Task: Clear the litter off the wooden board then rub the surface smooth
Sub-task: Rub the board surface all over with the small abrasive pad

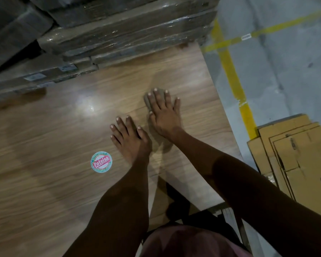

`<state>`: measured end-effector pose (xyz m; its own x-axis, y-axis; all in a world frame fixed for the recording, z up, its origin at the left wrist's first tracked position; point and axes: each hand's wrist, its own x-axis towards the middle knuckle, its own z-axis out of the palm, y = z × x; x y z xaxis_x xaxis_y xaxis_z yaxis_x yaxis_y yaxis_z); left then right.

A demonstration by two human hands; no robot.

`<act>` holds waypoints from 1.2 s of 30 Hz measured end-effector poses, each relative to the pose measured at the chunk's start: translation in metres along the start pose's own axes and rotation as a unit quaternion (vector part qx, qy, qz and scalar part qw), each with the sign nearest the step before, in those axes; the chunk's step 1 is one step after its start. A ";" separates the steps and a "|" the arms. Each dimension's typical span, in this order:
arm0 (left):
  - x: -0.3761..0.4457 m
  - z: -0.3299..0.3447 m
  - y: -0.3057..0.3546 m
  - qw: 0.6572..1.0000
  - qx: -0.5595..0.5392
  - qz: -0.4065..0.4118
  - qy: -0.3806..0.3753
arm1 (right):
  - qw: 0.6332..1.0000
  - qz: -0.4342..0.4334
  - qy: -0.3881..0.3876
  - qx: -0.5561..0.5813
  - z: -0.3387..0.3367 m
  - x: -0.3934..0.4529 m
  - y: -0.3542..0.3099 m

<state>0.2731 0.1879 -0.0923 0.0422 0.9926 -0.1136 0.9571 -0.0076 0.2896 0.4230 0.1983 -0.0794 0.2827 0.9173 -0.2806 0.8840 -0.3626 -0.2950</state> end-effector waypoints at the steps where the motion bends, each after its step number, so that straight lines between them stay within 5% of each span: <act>1: 0.000 0.000 0.000 1.000 -0.001 -0.002 -0.001 | 1.000 -0.027 -0.005 -0.010 -0.001 0.002 0.002; 5: 0.000 -0.001 0.000 1.000 -0.004 -0.003 -0.006 | 0.998 -0.039 0.014 -0.048 -0.005 0.013 0.022; 12: 0.001 -0.001 -0.001 1.000 -0.005 -0.002 -0.010 | 0.993 0.113 0.039 0.000 -0.015 0.037 0.020; 20: 0.001 0.002 -0.001 1.000 0.004 -0.006 -0.002 | 0.998 -0.046 0.008 -0.039 -0.018 0.061 0.013; 27: 0.003 0.005 -0.004 1.000 0.009 -0.014 -0.011 | 0.990 0.132 0.042 0.013 -0.031 0.093 0.017; 36: 0.002 0.002 -0.001 0.999 0.023 -0.023 -0.032 | 0.998 -0.023 0.021 -0.045 -0.028 0.100 0.011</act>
<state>0.2728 0.1896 -0.0950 0.0146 0.9824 -0.1864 0.9706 0.0308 0.2385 0.4718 0.2902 -0.0850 0.2542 0.9396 -0.2291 0.9259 -0.3049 -0.2230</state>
